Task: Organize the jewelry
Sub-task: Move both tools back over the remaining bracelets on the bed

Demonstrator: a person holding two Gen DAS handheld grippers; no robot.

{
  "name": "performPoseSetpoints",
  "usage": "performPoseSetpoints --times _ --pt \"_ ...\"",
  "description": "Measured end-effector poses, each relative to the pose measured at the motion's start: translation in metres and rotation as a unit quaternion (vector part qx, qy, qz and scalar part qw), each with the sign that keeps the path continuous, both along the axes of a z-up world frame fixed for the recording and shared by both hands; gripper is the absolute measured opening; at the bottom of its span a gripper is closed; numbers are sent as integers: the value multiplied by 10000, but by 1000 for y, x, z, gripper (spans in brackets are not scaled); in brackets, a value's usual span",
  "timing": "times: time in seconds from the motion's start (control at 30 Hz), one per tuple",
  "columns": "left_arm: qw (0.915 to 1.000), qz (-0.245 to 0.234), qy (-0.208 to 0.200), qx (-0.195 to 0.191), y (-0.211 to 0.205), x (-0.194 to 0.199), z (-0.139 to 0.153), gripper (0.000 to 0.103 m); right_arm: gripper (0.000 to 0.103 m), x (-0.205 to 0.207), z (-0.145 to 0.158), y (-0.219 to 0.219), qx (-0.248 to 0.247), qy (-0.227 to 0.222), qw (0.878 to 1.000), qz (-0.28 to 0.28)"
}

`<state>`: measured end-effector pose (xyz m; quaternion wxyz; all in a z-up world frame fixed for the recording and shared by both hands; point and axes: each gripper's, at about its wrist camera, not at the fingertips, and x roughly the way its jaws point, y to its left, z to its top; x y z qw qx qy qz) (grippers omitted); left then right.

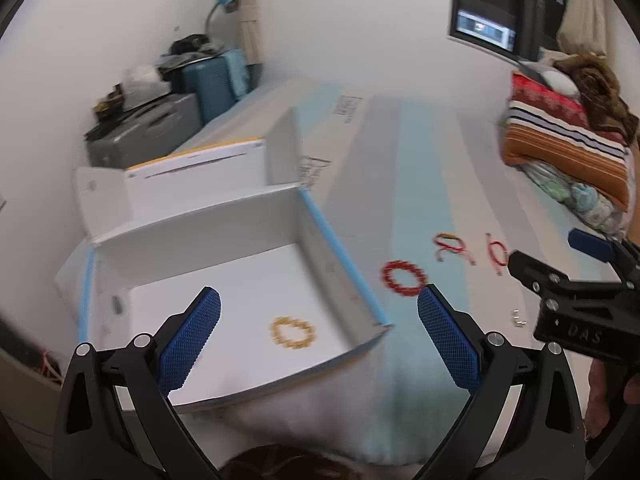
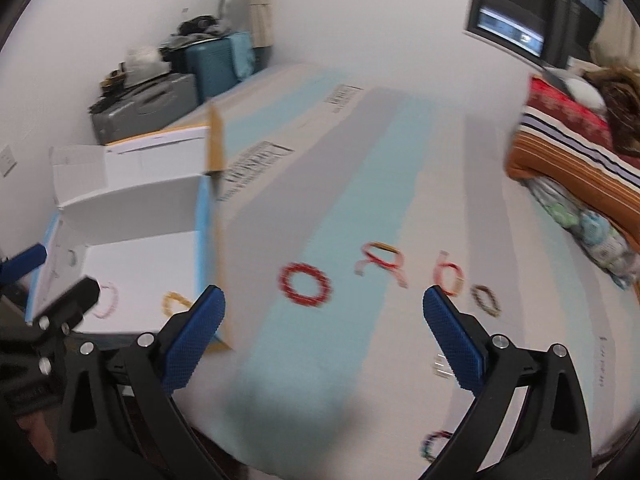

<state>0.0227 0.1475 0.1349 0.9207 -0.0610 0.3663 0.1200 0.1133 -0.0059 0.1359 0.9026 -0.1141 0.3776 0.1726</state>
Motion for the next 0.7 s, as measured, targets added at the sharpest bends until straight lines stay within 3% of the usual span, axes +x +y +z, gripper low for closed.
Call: performPoseSetpoints --times 0.3,0.5,0.7 --pt "9967 -772 140 -188 -79 47 -30 97 95 -1 -28 -116 0 31 9964 -849" --pt "9921 -1152 460 -196 -126 85 -66 97 95 -2 -61 -162 36 268 9932 -1130" --pt "9898 -1164 801 -202 -139 124 -101 97 95 -8 -105 -193 -96 472 9908 -1261"
